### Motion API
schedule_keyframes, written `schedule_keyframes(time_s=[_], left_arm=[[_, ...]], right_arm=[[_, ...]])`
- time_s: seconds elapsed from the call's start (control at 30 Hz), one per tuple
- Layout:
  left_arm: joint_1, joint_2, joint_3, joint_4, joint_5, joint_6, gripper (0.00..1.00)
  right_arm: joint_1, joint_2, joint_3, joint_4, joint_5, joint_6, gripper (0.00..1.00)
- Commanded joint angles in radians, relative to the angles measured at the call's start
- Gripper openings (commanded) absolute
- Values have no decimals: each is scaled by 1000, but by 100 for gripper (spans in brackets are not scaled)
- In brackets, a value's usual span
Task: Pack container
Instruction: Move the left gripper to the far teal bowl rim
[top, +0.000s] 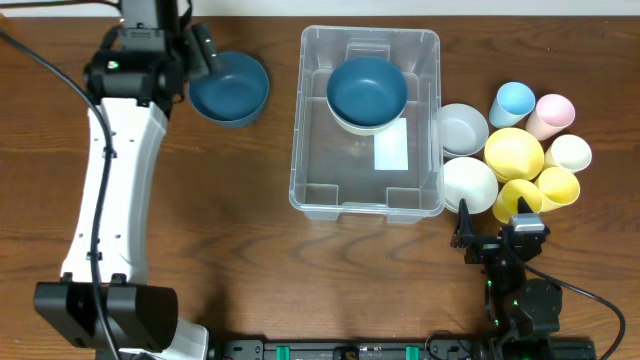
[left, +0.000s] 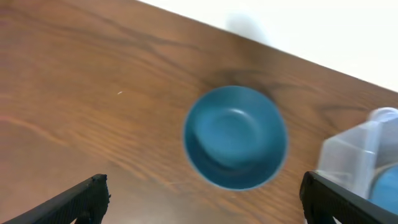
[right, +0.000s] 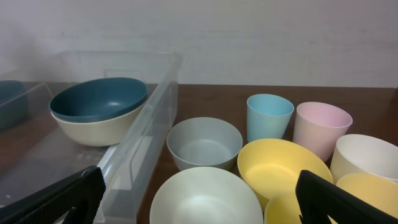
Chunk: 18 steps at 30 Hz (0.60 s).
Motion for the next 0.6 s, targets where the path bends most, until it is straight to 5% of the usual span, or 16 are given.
schedule_keyframes(time_s=[0.0,0.13,0.33,0.57], left_arm=[[18,4,9,-11,-19,-17,98],[19,24,9,-19,-19,-69,98],[35,71,-10,-73,-19,-375,100],[37,198,-13,-48,14,-446,99]], right_arm=[[-11,-6,-2,-4,0,-12,99],[-11,-6,-2,-4,0,-12,99],[-11,-6,-2,-4,0,-12,99],[-11,-6,-2,-4,0,-12,99]])
